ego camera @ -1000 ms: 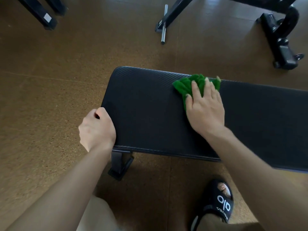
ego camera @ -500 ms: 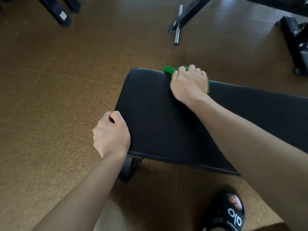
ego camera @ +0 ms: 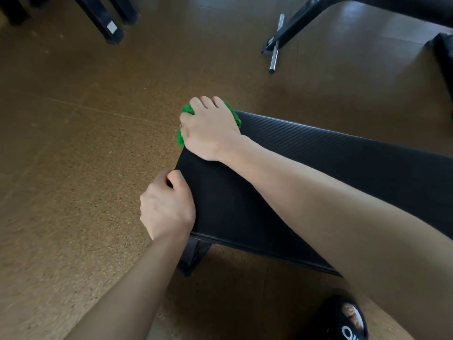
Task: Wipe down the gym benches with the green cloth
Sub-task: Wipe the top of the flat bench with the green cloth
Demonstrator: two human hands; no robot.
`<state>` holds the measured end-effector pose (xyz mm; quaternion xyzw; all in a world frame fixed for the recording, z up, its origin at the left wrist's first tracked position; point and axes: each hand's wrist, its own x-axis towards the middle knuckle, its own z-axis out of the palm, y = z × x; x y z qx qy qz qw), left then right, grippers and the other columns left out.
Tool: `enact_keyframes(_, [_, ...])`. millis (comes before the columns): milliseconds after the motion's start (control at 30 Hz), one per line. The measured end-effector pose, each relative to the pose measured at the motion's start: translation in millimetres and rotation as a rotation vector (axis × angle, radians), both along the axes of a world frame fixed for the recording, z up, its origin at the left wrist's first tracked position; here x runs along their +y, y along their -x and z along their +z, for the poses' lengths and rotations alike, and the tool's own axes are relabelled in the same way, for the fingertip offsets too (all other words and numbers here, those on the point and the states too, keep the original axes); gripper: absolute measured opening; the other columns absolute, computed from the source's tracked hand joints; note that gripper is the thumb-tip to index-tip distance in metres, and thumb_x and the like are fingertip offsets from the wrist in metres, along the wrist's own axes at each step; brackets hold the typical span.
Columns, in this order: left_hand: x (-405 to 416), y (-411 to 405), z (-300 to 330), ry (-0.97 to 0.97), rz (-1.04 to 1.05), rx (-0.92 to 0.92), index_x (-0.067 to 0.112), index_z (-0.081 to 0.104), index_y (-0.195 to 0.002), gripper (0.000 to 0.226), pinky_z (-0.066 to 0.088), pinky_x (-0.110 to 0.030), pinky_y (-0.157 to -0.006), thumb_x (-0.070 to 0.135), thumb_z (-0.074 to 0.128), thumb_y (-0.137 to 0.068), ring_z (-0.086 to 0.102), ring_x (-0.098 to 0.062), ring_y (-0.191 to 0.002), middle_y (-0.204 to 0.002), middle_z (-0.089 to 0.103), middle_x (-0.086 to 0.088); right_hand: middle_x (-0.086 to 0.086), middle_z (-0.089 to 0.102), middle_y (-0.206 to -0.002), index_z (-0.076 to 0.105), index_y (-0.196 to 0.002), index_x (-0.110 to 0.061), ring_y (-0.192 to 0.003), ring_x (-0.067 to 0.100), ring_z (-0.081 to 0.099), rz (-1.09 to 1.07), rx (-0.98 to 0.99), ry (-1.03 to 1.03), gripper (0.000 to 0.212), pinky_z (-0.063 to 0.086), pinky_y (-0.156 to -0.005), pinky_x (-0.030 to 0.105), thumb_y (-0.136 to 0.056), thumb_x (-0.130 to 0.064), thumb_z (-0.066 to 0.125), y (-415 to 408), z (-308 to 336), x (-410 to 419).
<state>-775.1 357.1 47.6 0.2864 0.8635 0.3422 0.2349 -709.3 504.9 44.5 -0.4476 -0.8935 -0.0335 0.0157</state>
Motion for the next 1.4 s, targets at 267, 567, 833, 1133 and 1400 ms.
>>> enact_keyframes(267, [0.5, -2.1, 3.5, 0.026, 0.007, 0.034, 0.018, 0.051, -0.066, 0.039, 0.053, -0.054, -0.086, 0.037, 0.031, -0.093, 0.059, -0.043, -0.086, -0.083, 0.062, -0.016, 0.010, 0.069, -0.122, 0.078, -0.102, -0.017, -0.117, 0.031, 0.061, 0.213, 0.183, -0.008, 0.048, 0.042, -0.105, 0.045, -0.101, -0.036, 0.034, -21.3, -16.2, -20.7])
enact_keyframes(567, [-1.5, -0.6, 4.0, 0.021, 0.005, 0.017, 0.019, 0.061, -0.076, 0.039, 0.053, -0.046, -0.084, 0.036, 0.032, -0.095, 0.059, -0.032, -0.080, -0.077, 0.059, -0.001, 0.018, 0.058, -0.136, 0.056, -0.142, -0.017, -0.126, 0.039, 0.053, -0.483, 0.170, 0.081, 0.046, 0.037, -0.107, 0.044, -0.111, -0.040, 0.030, -151.4, 5.1, -17.6])
enact_keyframes(833, [-5.2, 1.8, -4.1, 0.013, -0.035, 0.004, 0.014, 0.061, -0.082, 0.039, 0.044, -0.040, -0.077, 0.032, 0.030, -0.097, 0.057, -0.034, -0.083, -0.077, 0.057, -0.003, 0.016, 0.005, -0.173, 0.018, -0.165, -0.026, -0.159, 0.034, 0.008, -0.722, 0.148, 0.163, 0.058, 0.003, -0.128, 0.042, -0.110, -0.043, 0.025, -142.3, 7.3, -147.0])
enact_keyframes(1133, [-1.2, 9.0, -5.4, 0.030, -0.098, -0.001, 0.015, 0.062, -0.084, 0.040, 0.052, -0.046, -0.089, 0.032, 0.029, -0.098, 0.060, -0.034, -0.088, -0.083, 0.060, -0.003, 0.013, 0.012, -0.173, 0.019, -0.165, -0.021, -0.159, 0.031, 0.010, -0.658, 0.108, 0.166, 0.058, 0.006, -0.129, 0.045, -0.110, -0.039, 0.021, -116.0, 4.6, -51.2])
enact_keyframes(1400, [-2.3, 29.9, -1.8, -0.002, -0.112, -0.529, 0.018, 0.066, -0.092, 0.033, 0.051, -0.034, -0.087, 0.031, 0.037, -0.104, 0.065, -0.021, -0.096, -0.102, 0.071, -0.005, 0.010, 0.025, -0.170, 0.039, -0.159, -0.020, -0.156, 0.031, 0.021, -0.201, 0.168, 0.078, 0.056, 0.014, -0.128, 0.047, -0.107, -0.036, 0.032, -15.1, 2.2, -124.8])
